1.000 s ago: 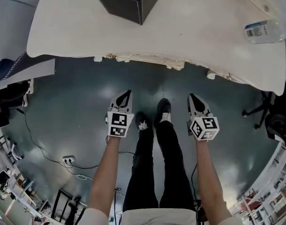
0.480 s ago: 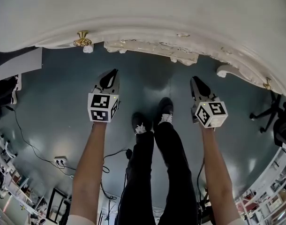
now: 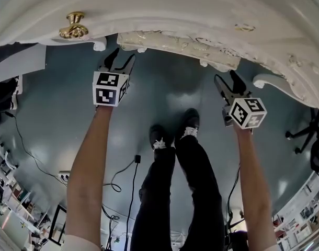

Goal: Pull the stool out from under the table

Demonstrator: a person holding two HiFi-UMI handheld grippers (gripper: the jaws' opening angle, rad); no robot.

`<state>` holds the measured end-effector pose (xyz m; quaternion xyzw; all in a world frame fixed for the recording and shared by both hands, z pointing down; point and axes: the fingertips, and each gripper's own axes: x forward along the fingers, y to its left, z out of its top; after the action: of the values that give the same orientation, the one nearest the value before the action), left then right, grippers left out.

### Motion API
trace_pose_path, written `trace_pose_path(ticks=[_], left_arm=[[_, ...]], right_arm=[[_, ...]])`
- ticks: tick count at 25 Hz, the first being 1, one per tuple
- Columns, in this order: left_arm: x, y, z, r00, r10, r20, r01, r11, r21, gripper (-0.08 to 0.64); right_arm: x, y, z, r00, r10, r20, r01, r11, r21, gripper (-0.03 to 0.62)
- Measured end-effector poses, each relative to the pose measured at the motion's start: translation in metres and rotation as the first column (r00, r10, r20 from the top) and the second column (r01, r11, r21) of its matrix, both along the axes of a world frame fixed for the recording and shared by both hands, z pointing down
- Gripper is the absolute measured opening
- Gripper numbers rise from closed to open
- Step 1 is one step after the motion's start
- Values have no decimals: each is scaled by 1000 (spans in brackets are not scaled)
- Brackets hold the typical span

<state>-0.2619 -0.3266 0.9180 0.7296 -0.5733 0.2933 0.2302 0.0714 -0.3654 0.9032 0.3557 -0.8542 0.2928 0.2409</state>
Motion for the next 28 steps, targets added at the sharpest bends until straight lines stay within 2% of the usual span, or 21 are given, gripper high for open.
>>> trace_pose_path(ticks=[2, 4, 7, 9, 12, 13, 14, 16, 22, 28], left_arm=[[-4, -12, 5, 1000, 7, -3, -7, 1000, 4, 284], [-1, -21, 9, 999, 50, -11, -50, 999, -1, 319], [6, -31, 13, 995, 94, -17, -95, 995, -24, 330], [8, -37, 15, 994, 111, -7, -112, 993, -31, 330], [10, -42, 23, 988, 151, 40, -149, 987, -54, 330], [8, -43, 25, 987, 151, 61, -148, 987, -61, 326], [6, -45, 25, 987, 144, 76, -139, 988, -65, 293], [4, -44, 26, 988, 128, 83, -122, 990, -66, 286], [4, -42, 25, 993, 96, 70, -92, 994, -61, 278], [5, -32, 25, 992, 102, 80, -96, 992, -76, 275]], right_arm=[[1, -6, 8, 1000, -2, -20, 2, 1000, 2, 293], [-1, -10, 15, 998, -27, -51, 27, 1000, 6, 302], [-10, -19, 23, 990, -95, -109, 99, 994, 37, 311], [-14, -26, 26, 987, -100, -123, 107, 993, 49, 310], [-22, -32, 33, 978, -120, -173, 131, 990, 54, 310], [-23, -33, 37, 970, -132, -203, 147, 987, 58, 310], [-22, -34, 40, 963, -143, -228, 161, 985, 63, 308], [-17, -35, 45, 953, -152, -260, 176, 982, 72, 306], [-14, -35, 46, 957, -123, -264, 151, 985, 87, 288], [-10, -33, 45, 953, -83, -291, 109, 991, 73, 276]])
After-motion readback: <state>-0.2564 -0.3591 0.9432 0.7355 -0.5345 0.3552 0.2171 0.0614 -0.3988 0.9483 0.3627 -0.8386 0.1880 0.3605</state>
